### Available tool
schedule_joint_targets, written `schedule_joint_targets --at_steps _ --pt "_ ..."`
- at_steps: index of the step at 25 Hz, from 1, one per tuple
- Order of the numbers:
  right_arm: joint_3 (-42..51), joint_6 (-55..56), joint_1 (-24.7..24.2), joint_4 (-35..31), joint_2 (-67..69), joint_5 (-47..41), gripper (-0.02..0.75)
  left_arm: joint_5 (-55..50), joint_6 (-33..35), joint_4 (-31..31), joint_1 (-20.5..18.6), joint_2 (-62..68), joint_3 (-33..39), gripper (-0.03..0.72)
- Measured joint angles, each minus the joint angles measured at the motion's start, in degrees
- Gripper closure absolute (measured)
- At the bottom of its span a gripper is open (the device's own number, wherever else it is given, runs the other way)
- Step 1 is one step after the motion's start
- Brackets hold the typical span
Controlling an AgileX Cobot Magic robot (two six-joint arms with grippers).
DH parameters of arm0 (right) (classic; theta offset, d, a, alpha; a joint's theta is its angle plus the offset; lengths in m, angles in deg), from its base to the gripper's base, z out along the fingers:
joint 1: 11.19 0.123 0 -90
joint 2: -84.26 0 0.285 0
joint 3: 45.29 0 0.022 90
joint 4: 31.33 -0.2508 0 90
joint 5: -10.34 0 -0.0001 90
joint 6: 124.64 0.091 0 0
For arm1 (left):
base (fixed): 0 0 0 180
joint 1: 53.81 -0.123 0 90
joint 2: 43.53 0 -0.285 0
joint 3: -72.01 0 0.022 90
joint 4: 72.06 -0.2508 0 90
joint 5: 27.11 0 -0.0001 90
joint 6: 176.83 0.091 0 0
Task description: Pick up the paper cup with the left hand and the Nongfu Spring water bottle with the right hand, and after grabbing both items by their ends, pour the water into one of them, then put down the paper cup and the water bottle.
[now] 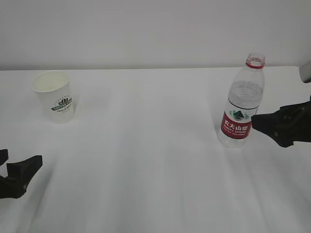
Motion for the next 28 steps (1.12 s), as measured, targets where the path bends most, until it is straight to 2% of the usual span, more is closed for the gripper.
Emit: schedule_joint_targets --at_steps 11,17,28 --pt "0.0 0.0 0.0 0.0 0.0 0.0 0.148 0.17 0.0 0.0 0.0 0.38 -4.51 0.092" --pt "0.0 0.18 0.0 0.89 0.0 0.0 0.148 0.26 0.0 0.33 0.0 0.93 -5.54 0.01" --pt "-3.09 13.24 0.0 14.94 0.0 -0.39 0.148 0.26 0.0 0.95 0.0 2.65 -5.54 -0.002"
